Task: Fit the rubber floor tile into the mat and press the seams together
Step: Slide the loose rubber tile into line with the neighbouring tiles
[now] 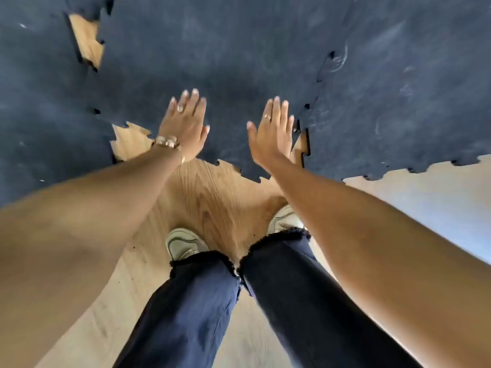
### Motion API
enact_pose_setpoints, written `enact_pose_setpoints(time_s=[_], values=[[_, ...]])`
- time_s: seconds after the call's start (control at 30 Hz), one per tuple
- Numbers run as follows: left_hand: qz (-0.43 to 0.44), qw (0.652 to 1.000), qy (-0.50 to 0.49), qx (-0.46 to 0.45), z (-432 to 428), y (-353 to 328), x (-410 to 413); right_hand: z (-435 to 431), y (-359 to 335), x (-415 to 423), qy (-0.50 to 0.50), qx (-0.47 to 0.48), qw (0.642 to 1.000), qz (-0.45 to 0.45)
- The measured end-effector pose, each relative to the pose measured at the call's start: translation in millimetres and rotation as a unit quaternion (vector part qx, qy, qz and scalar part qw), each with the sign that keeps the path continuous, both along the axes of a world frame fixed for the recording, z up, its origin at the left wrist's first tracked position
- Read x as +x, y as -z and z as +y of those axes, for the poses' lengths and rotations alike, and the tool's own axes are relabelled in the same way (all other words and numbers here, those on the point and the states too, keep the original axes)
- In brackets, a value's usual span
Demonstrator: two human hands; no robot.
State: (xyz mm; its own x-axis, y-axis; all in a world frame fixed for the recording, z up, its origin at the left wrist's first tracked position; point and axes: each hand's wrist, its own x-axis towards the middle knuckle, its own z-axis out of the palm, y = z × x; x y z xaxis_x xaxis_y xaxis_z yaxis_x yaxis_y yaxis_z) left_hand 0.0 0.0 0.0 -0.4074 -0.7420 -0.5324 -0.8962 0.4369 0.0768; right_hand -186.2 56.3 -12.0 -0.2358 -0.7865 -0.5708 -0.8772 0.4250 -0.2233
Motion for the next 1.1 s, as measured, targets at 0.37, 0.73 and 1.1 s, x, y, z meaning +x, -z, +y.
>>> enact_pose_setpoints(time_s=[0.37, 0.73, 1.1], values=[[0.068, 0.986, 0.063, -0.140, -80, 97, -5, -56, 93, 10, 0.093, -0.163, 0.963, 0.192], [0.123, 0.979, 0.065, -0.146, -84, 100, 2, -60, 86, 12, 0.090, -0.123, 0.973, 0.172], [0.157, 0.971, 0.048, -0.175, -74, 105, 7, -56, 61, -19, -0.086, -0.059, 0.974, 0.200]])
